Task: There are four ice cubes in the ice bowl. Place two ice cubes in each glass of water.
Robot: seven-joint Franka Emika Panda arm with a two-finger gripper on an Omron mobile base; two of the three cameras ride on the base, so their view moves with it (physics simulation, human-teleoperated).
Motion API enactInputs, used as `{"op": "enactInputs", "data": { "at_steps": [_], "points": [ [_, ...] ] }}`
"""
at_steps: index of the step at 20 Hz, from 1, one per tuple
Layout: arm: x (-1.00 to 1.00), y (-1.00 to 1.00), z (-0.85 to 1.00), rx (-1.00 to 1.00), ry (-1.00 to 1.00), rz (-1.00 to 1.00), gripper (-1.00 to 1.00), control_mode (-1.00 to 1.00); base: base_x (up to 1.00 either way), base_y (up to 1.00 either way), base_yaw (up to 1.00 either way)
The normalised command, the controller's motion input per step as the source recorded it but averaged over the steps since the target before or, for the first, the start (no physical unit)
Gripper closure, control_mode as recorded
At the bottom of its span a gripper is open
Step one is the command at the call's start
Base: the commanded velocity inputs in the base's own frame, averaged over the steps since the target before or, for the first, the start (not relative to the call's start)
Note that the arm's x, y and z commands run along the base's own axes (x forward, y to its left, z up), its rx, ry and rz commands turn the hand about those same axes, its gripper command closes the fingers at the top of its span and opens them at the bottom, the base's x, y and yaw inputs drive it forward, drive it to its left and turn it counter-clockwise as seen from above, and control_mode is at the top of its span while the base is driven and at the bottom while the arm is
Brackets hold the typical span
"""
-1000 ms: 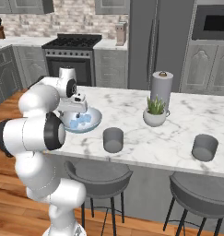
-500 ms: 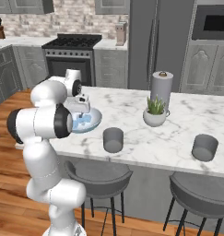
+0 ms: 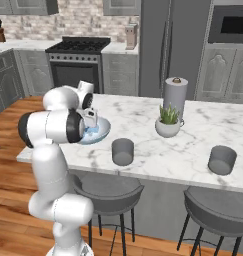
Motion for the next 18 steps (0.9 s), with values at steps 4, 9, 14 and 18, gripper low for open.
{"op": "enactInputs", "data": {
  "at_steps": [4, 9, 14, 18],
  "points": [
    [0.58, 0.13, -0.26, 0.05, 0.05, 0.00, -1.00, -1.00, 0.00, 0.00, 0.00],
    [0.20, 0.00, -0.13, 0.01, 0.10, 0.00, -1.00, -1.00, 0.00, 0.00, 0.00],
    [0.03, 0.00, -0.02, 0.00, 0.14, 0.00, -1.00, -1.00, 0.00, 0.00, 0.00],
    [0.10, 0.00, -0.05, 0.00, 0.09, 0.00, -1.00, -1.00, 0.00, 0.00, 0.00]
  ]
}}
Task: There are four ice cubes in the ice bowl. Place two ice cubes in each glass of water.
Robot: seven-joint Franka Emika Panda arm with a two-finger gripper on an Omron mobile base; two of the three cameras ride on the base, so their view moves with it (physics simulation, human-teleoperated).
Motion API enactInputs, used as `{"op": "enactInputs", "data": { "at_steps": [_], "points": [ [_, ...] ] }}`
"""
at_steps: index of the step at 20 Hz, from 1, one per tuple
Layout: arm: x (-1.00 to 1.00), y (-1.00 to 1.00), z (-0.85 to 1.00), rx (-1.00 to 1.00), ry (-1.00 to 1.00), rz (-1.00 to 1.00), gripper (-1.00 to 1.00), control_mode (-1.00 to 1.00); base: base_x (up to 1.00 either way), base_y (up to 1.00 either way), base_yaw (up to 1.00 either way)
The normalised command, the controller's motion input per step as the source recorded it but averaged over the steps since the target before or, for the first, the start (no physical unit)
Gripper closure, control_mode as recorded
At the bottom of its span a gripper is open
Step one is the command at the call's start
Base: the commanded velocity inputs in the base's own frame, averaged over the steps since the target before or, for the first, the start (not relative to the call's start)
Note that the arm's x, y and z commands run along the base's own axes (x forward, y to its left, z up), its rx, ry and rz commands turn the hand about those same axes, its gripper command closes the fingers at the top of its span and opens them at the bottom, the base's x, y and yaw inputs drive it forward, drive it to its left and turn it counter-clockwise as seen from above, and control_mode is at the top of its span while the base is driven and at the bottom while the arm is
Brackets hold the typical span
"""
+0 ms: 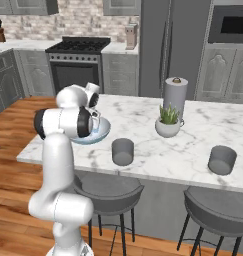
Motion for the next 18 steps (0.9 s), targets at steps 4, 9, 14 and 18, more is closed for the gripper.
{"op": "enactInputs", "data": {
  "at_steps": [4, 9, 14, 18],
  "points": [
    [0.00, 0.00, -0.13, 0.00, 0.09, 0.00, -1.00, -1.00, 0.00, 0.00, 0.00],
    [0.00, 0.05, -0.15, 0.00, 0.05, 0.00, -1.00, -1.00, 0.00, 0.00, 0.00],
    [0.00, 0.05, -0.14, 0.00, 0.03, 0.00, -1.00, -1.00, 0.00, 0.00, 0.00],
    [0.00, 0.02, -0.27, 0.00, 0.05, 0.00, -1.00, -1.00, 0.00, 0.00, 0.00]
  ]
}}
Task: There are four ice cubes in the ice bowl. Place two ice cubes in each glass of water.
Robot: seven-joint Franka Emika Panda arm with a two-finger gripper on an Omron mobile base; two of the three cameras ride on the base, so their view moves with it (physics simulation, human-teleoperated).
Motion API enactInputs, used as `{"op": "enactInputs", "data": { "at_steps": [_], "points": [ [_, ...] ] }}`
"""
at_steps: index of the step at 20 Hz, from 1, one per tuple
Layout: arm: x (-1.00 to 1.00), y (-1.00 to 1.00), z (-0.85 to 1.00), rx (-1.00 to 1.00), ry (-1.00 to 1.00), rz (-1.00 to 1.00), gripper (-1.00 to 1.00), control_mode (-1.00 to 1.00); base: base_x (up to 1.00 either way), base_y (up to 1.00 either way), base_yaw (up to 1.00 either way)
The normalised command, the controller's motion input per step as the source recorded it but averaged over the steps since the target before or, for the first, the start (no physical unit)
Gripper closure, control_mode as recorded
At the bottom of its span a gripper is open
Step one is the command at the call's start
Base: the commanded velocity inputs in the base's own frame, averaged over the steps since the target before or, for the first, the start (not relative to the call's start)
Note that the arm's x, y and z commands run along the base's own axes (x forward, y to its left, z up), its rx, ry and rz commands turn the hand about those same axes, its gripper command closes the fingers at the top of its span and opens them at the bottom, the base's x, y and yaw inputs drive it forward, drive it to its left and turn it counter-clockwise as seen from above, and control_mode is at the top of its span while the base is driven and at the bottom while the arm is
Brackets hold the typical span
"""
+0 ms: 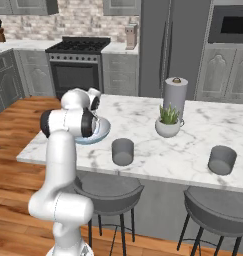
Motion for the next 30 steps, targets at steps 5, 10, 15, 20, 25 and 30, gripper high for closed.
{"op": "enactInputs", "data": {
  "at_steps": [5, 10, 15, 20, 25, 30],
  "points": [
    [0.17, 0.00, -0.16, 0.00, 0.01, 0.00, -1.00, -1.00, 0.00, 0.00, 0.00],
    [0.25, 0.00, -0.03, 0.00, 0.00, 0.00, -1.00, -1.00, 0.00, 0.00, 0.00],
    [0.16, 0.01, 0.00, 0.00, 0.00, 0.00, -1.00, -1.00, 0.00, 0.00, 0.00],
    [-0.34, 0.10, -0.02, 0.00, 0.00, 0.00, -1.00, -1.00, 0.00, 0.00, 0.00],
    [-0.16, 0.05, -0.18, 0.00, 0.00, 0.00, -1.00, -1.00, 0.00, 0.00, 0.00],
    [-0.06, -0.05, -0.17, 0.00, 0.00, 0.00, -1.00, -1.00, 0.00, 0.00, 0.00]
  ]
}}
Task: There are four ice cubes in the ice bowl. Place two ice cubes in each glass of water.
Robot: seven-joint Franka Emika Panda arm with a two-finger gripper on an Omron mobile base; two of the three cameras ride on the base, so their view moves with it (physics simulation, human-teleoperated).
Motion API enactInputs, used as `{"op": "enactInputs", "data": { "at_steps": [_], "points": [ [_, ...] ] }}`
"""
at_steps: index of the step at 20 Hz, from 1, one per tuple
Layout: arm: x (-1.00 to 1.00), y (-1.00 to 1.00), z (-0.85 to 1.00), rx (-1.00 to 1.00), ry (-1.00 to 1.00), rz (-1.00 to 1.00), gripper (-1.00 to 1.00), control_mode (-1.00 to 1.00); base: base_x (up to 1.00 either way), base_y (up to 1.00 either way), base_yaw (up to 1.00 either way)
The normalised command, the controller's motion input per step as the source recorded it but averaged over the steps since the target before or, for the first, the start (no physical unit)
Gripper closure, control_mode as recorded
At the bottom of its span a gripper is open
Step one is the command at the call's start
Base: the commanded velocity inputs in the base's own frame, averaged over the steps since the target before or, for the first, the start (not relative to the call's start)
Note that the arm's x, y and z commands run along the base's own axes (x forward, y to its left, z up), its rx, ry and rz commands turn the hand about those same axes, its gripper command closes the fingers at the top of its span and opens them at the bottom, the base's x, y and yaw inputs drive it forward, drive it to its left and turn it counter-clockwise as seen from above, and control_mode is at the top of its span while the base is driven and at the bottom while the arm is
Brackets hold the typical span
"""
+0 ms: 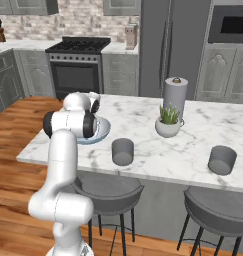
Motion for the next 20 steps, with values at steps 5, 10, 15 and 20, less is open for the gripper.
{"op": "enactInputs", "data": {
  "at_steps": [5, 10, 15, 20],
  "points": [
    [0.00, 0.00, -0.02, 0.00, 0.00, 0.00, -1.00, -1.00, 0.00, 0.00, 0.00],
    [0.00, 0.00, 0.00, 0.00, 0.00, 0.02, 1.00, -1.00, 0.00, 0.00, 0.00],
    [0.00, 0.00, 0.01, 0.00, 0.00, 0.05, 1.00, -1.00, 0.00, 0.00, 0.00],
    [-0.12, 0.00, 0.27, 0.00, 0.00, 0.10, 1.00, -1.00, 0.00, 0.00, 0.00]
  ]
}}
